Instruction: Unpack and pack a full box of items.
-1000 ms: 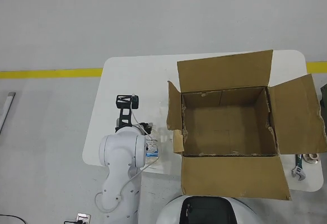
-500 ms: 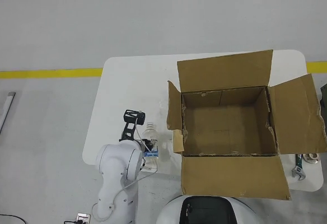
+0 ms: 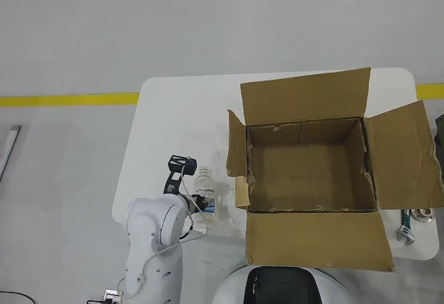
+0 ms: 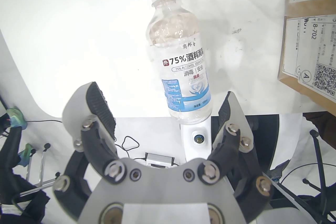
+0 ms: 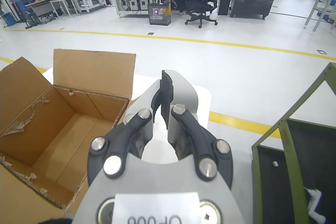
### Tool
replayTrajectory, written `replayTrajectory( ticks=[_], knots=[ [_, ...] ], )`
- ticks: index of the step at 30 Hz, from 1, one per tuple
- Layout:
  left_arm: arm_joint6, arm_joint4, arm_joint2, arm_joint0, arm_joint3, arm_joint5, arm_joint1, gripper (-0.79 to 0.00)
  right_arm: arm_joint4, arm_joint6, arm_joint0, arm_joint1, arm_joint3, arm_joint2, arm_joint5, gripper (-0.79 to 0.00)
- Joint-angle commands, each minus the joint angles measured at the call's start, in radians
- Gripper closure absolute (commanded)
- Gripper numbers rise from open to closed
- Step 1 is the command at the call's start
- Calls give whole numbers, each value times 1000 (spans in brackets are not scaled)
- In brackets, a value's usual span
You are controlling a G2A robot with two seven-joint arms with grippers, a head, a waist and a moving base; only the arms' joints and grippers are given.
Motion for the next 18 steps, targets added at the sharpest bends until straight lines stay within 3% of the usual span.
replayTrajectory(
  ticks=[1,11,12,13,14,15,16,17,18],
  knots=[
    [62,-29,1,18,11,26,0,-785,-3,0,-9,-2,-2,4,0,0],
    [96,-77,24,-5,126,96,5,-785,14,7,-57,-17,-1,21,14,0],
    [101,-77,26,-9,136,96,6,-785,34,12,-58,-18,3,21,19,-74],
    [105,-74,28,-11,144,93,8,-785,64,18,-59,-20,10,20,28,-237],
    [109,-74,28,-12,149,93,9,-785,99,30,-59,-22,16,18,35,-323],
    [113,-71,25,-13,156,95,11,-785,152,47,-58,-23,24,16,45,-505],
    [115,-68,24,-15,163,97,12,-785,195,63,-55,-24,32,19,59,-785],
    [119,-68,23,-17,168,97,14,-785,253,83,-51,-26,39,17,68,-785],
    [120,-69,21,-18,173,99,15,-690,315,116,-48,-26,48,12,72,-785]
  ],
)
